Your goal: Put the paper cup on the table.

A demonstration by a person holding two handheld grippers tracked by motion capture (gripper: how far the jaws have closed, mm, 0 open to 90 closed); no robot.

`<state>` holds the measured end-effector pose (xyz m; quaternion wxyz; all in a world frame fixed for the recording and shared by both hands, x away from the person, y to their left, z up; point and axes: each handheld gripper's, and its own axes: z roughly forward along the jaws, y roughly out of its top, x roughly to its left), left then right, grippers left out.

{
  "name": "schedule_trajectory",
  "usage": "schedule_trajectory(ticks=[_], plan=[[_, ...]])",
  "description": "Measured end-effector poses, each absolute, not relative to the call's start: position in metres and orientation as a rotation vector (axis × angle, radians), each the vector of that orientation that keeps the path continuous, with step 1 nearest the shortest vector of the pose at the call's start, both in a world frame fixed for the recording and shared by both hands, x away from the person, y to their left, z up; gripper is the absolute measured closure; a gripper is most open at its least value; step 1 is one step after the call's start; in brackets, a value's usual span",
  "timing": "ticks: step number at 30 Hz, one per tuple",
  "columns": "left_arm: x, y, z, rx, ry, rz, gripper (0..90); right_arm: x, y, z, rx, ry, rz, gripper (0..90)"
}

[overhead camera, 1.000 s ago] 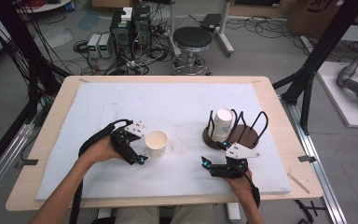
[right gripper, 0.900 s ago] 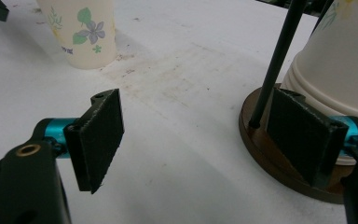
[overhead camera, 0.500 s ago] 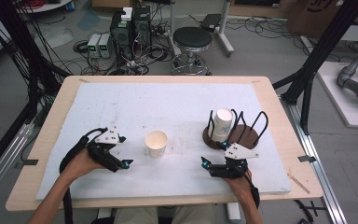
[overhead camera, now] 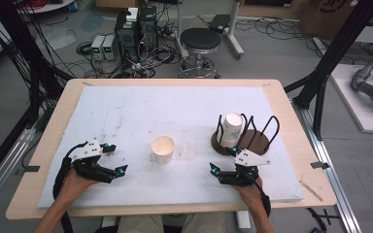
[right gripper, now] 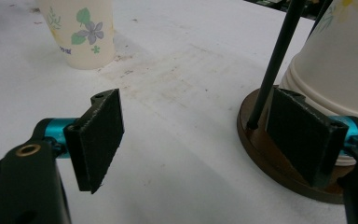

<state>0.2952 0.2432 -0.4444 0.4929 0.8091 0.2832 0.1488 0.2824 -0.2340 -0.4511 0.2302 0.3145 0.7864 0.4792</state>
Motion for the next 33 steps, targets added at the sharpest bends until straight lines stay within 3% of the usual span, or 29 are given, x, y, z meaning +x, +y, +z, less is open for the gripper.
schedule_trajectory(ticks=[16,33], plan=[[0.285,0.261,-0.453,1.769,0.751,0.528,10.7,0.282,-0.234,-0.451,0.856,2.164,1.322,19.7],[0.28,0.268,-0.459,1.712,0.753,0.577,11.8,0.282,-0.234,-0.451,0.863,2.162,1.319,19.7]])
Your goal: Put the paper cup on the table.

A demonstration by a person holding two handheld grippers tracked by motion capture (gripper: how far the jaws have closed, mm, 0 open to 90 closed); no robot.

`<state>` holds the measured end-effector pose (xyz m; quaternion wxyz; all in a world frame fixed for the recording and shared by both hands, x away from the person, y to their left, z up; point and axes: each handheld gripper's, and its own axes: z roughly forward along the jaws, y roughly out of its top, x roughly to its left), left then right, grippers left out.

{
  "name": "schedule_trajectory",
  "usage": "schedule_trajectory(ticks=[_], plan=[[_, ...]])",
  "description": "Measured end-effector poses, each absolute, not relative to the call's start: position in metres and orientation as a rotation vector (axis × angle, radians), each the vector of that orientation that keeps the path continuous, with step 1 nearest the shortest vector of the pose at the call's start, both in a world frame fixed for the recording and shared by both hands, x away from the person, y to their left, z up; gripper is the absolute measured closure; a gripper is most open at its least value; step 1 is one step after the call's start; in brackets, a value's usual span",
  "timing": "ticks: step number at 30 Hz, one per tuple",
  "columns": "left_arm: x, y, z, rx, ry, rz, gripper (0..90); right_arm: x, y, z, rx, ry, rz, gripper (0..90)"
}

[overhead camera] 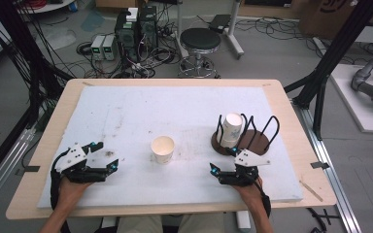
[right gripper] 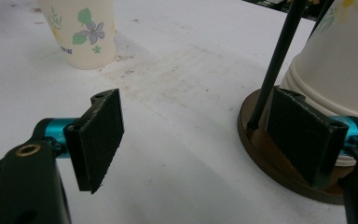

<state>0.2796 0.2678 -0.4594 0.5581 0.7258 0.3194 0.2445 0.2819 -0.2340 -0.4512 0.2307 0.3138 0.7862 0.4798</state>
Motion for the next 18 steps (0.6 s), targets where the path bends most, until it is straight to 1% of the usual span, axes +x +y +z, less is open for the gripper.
schedule_trajectory(ticks=[4,7,18], plan=[[0.279,0.2704,-0.4597,1.684,0.777,0.577,12.3,0.2822,-0.2341,-0.4512,0.859,2.161,1.321,19.7],[0.2802,0.2723,-0.4599,1.67,0.789,0.553,12.4,0.2823,-0.2345,-0.4512,0.866,2.164,1.33,19.7],[0.2801,0.2734,-0.4598,1.666,0.79,0.544,12.3,0.2821,-0.2335,-0.4512,0.859,2.168,1.323,19.6]])
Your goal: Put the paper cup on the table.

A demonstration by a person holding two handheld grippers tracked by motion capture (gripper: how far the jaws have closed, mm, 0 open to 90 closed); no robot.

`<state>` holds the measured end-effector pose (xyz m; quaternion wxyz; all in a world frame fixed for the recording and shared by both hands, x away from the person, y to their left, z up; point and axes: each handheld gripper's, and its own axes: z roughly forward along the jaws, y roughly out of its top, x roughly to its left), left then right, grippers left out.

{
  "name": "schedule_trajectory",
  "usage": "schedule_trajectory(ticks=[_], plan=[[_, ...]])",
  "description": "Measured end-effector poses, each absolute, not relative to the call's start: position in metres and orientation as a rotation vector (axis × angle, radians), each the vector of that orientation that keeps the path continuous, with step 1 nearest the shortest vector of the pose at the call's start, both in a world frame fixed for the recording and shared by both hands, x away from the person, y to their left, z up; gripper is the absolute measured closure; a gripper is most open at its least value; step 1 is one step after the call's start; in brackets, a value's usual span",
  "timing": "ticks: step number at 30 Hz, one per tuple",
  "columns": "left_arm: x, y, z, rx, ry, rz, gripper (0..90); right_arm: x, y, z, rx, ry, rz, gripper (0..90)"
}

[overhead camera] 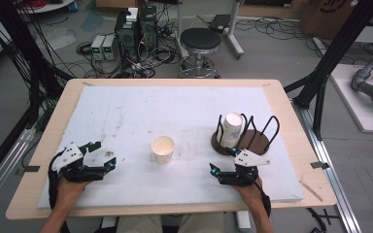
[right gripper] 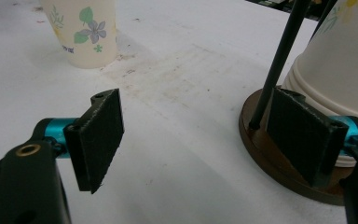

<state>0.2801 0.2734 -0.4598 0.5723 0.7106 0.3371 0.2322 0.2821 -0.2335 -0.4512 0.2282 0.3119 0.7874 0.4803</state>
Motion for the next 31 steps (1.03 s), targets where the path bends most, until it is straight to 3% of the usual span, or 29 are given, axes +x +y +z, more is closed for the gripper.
schedule_trajectory(ticks=[31], plan=[[0.2787,0.2757,-0.4601,1.663,0.79,0.544,12.3,0.2823,-0.2358,-0.4513,0.867,2.151,1.344,19.6]])
